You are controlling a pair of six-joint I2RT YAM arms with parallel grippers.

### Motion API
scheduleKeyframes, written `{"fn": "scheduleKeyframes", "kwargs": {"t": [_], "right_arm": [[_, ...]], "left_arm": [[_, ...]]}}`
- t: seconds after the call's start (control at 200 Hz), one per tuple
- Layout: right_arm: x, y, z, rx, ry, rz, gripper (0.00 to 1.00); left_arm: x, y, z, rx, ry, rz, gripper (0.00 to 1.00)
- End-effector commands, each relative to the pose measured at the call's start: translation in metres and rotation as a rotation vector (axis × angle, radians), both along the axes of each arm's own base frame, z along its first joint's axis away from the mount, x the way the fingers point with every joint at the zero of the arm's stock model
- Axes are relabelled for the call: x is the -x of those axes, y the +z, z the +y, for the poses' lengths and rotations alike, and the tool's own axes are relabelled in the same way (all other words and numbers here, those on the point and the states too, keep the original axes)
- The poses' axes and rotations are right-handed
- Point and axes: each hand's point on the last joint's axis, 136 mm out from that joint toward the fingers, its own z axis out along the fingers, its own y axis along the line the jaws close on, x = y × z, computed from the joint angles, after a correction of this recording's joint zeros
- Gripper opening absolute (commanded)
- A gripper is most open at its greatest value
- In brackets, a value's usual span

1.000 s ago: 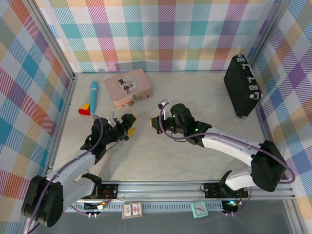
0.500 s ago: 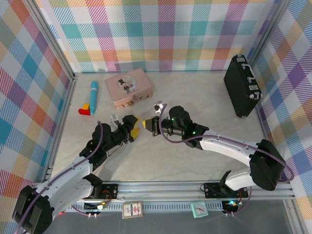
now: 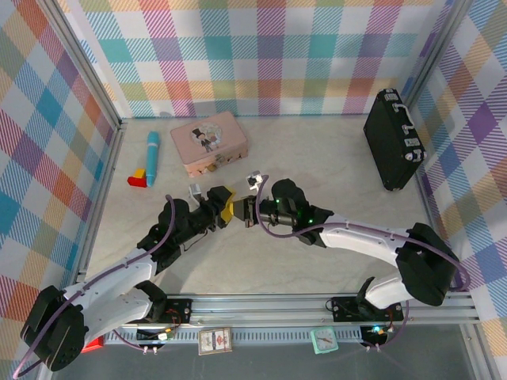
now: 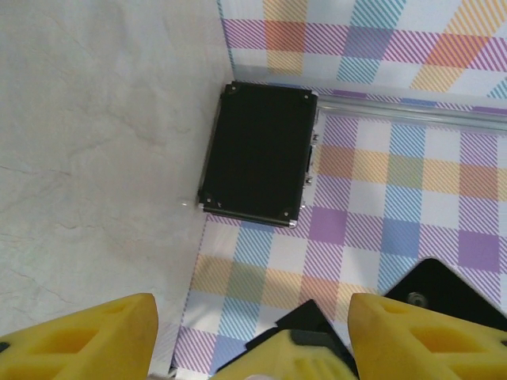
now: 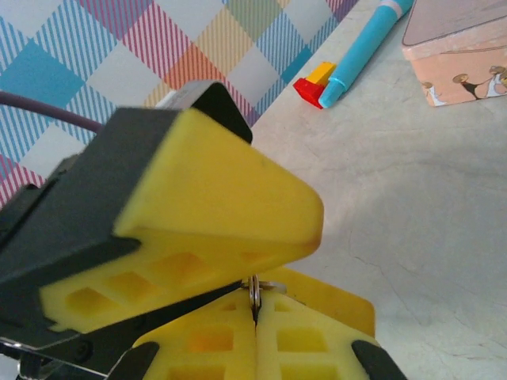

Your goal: Unlock the padlock with the key

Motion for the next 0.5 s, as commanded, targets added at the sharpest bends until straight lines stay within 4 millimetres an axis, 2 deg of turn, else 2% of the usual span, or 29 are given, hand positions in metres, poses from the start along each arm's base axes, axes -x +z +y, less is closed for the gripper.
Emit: {"fn": "scheduleKeyframes", "kwargs": {"t": [0.0, 0.205, 0.5], "right_arm": [[0.005, 0.003, 0.006, -0.039, 0.024, -0.004, 0.0], [0.004, -0.001, 0.004, -0.019, 0.014, -0.007, 0.0], [0.008, -0.008, -0.01, 0.034, -0.005, -0.022, 0.0]], "left_arm": [[0.0, 0.029, -0.007, 0.08, -0.017, -0.032, 0.64], [0.001, 0.027, -0.006, 0.056, -0.012, -0.03, 0.59], [0.002, 0.028, -0.001, -0.016, 0.003, -0.043, 0.57]]}}
